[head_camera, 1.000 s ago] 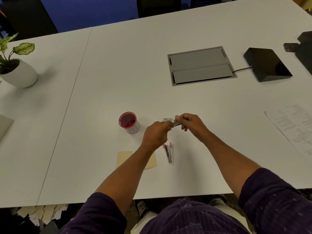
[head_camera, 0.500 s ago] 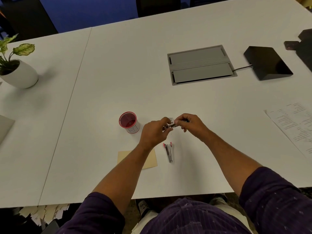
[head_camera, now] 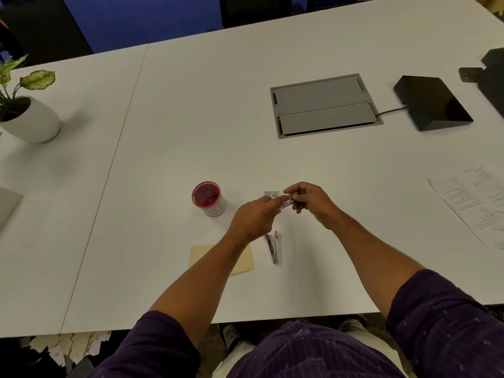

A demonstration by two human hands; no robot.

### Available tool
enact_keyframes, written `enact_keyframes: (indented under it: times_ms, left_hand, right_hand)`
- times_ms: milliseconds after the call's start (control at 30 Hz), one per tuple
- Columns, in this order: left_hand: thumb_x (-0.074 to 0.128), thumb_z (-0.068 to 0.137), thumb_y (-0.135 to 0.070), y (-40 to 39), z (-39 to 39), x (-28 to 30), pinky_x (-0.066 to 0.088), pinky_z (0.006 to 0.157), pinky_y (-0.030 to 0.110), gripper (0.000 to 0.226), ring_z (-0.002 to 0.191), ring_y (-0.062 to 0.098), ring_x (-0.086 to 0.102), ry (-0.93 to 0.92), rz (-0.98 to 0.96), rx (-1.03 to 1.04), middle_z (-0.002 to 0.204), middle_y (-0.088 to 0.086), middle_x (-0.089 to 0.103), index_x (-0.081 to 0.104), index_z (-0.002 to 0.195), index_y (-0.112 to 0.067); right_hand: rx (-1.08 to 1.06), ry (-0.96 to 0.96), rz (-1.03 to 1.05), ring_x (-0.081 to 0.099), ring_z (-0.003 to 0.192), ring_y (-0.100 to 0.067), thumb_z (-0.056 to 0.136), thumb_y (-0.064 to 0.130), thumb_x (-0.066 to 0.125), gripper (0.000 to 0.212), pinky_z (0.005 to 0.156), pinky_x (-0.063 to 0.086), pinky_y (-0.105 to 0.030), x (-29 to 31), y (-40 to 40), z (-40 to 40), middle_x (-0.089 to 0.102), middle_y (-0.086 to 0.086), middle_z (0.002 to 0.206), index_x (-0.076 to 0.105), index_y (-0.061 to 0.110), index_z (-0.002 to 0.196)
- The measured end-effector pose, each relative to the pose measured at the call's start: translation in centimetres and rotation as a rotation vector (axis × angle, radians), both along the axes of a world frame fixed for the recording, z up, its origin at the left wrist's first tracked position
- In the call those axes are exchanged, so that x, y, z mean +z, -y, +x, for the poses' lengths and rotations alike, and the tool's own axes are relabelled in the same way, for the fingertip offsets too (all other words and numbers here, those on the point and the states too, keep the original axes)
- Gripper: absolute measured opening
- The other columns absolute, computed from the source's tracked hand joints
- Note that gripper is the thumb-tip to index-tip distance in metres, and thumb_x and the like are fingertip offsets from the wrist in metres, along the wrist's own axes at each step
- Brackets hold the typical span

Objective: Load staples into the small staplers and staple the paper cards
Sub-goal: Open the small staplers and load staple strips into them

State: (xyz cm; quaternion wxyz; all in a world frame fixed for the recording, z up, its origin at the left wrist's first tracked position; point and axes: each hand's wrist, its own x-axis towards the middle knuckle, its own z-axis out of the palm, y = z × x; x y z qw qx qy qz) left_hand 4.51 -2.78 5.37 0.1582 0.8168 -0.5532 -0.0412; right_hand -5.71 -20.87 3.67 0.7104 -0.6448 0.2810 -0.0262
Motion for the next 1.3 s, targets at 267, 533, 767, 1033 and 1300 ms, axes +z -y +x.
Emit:
enact_keyframes:
  times_ms: [267, 533, 767, 1033, 1300]
  left_hand:
    - [0.057, 0.099, -0.029, 0.3, 0.4, 0.6, 0.056, 0.061, 0.037, 0.026, 0.071, 0.022, 0.061, -0.058, 0.054, -0.007, 0.093, 0.002, 0.070, 0.050, 0.122, -0.021]
    - [0.056, 0.099, -0.031, 0.3, 0.1, 0.8, 0.054, 0.056, 0.036, 0.021, 0.066, 0.024, 0.061, 0.046, 0.067, -0.004, 0.091, 0.002, 0.070, 0.050, 0.116, -0.019]
    - [0.073, 0.086, -0.017, 0.9, 0.0, 1.1, 0.034, 0.046, 0.025, 0.037, 0.054, 0.023, 0.057, 0.244, 0.209, -0.153, 0.077, 0.003, 0.068, 0.049, 0.114, -0.021]
    - [0.062, 0.096, -0.031, 0.1, 0.6, 0.6, 0.052, 0.056, 0.032, 0.030, 0.071, 0.025, 0.066, 0.020, 0.059, 0.014, 0.094, 0.001, 0.074, 0.050, 0.122, -0.021]
    - [0.067, 0.093, -0.035, -0.4, 0.3, 0.1, 0.060, 0.066, 0.039, 0.036, 0.080, 0.023, 0.071, -0.187, -0.014, 0.166, 0.108, 0.001, 0.075, 0.046, 0.122, -0.027]
  right_hand:
    - [-0.046, -0.033, 0.066, 0.067, 0.081, -0.023, 0.098, -0.007, 0.053, 0.024, 0.073, 0.059, -0.029, -0.9, -0.5, -0.2, 0.071, -0.015, 0.098, 0.072, 0.006, 0.105]
    - [-0.091, -0.087, 0.130, 0.068, 0.098, -0.031, 0.100, -0.007, 0.049, 0.024, 0.085, 0.058, -0.034, -1.2, -0.2, -0.1, 0.069, -0.025, 0.113, 0.070, -0.005, 0.112]
    - [-0.024, -0.241, 0.225, 0.070, 0.106, -0.033, 0.105, -0.002, 0.035, 0.034, 0.091, 0.058, -0.036, -1.9, -1.5, -0.1, 0.069, -0.025, 0.117, 0.065, -0.009, 0.119]
    - [-0.106, -0.110, 0.186, 0.074, 0.094, -0.031, 0.096, 0.011, 0.068, 0.022, 0.087, 0.060, -0.036, -1.8, -0.7, -0.1, 0.074, -0.026, 0.106, 0.073, -0.007, 0.108]
    - [-0.122, -0.002, 0.125, 0.076, 0.081, -0.024, 0.091, 0.011, 0.074, 0.011, 0.074, 0.062, -0.028, -1.3, 0.0, 0.0, 0.078, -0.016, 0.090, 0.079, 0.003, 0.097]
